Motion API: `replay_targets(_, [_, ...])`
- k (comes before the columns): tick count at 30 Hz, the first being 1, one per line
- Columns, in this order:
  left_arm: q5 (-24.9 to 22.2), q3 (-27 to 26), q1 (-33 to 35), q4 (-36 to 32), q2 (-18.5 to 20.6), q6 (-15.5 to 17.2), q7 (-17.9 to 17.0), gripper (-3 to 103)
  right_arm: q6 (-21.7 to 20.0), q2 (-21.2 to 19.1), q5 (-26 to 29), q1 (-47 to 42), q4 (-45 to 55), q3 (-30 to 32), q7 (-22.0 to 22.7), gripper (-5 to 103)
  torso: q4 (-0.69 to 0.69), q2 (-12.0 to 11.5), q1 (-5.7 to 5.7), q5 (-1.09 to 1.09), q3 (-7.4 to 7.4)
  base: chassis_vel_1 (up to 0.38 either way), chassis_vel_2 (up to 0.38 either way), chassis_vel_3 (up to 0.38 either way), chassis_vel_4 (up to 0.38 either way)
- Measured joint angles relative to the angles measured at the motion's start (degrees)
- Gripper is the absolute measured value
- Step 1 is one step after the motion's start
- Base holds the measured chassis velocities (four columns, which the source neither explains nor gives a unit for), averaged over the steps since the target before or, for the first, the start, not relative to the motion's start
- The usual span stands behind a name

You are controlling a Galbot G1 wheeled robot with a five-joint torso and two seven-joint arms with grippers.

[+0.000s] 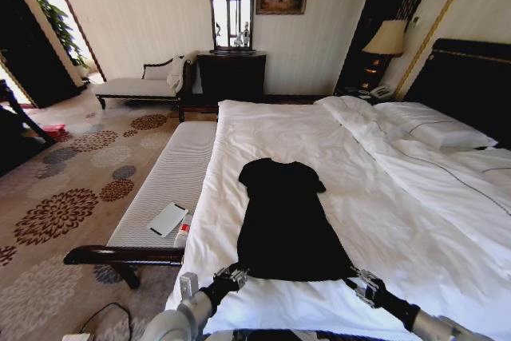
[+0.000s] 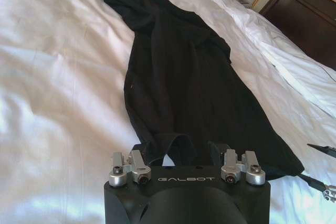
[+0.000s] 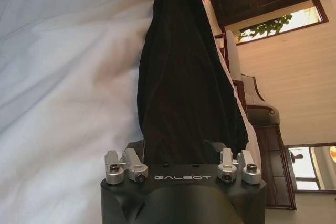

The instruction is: Fold the clothes on the bed.

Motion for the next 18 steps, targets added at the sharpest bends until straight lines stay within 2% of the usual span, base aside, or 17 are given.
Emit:
replay_targets(1, [0.14,-0.16,0.32,-0.29,0.18,-0.02,0.00,67,0.00,0.12,-0.01,-0.26,0.19,0.13,0.02,66,0.00,0.00,0.00,0.00,0.00,0.000,0.000,0.000,0.000])
replay_targets(4, [1.29,-1.38,2.95,-2.52,1.12,-0.10,0.01,83,0.02,0.78,0.00,-2.02,1.51,1.23,0.38,82,0.00,0.00,0.00,0.00,0.00,0.000,0.000,0.000,0.000])
replay_targets(5, [1.67,-1.66,3.57,-2.96,1.29,-0.12,0.03,88,0.03,0.92,0.01,-2.47,1.82,1.58,0.55,82,0.00,0.00,0.00,0.00,0.00,0.000,0.000,0.000,0.000])
replay_targets(6, [1.67,-1.66,3.57,-2.96,1.29,-0.12,0.03,88,0.03,0.92,0.01,-2.47,1.82,1.58,0.55,82,0.00,0.00,0.00,0.00,0.00,0.000,0.000,0.000,0.000])
replay_targets(7, [2.32,-2.05,4.37,-3.46,1.50,-0.19,0.08,88,0.04,1.09,0.07,-3.02,2.15,2.06,0.86,88,0.00,0.00,0.00,0.00,0.00,0.000,0.000,0.000,0.000])
replay_targets(8, [3.53,-2.64,5.45,-4.06,1.76,-0.41,0.16,97,0.06,1.30,0.45,-3.81,2.53,2.81,1.31,93,0.00,0.00,0.00,0.00,0.00,0.000,0.000,0.000,0.000])
replay_targets(10, [4.47,-3.32,5.70,-4.60,1.91,-0.63,0.20,99,0.07,1.37,1.73,-4.56,2.80,3.74,1.82,99,0.00,0.00,0.00,0.00,0.00,0.000,0.000,0.000,0.000])
replay_targets(12, [4.58,-3.56,5.46,-4.76,1.91,-0.69,0.17,100,0.07,1.37,2.46,-4.72,2.87,4.02,1.91,99,0.00,0.00,0.00,0.00,0.00,0.000,0.000,0.000,0.000])
replay_targets(18, [2.24,-5.79,-2.46,-4.76,0.83,-0.84,-1.72,100,0.06,-0.25,14.17,-1.95,2.56,5.66,0.78,100,-0.02,0.00,0.00,-0.01,0.00,0.000,0.000,0.000,0.000])
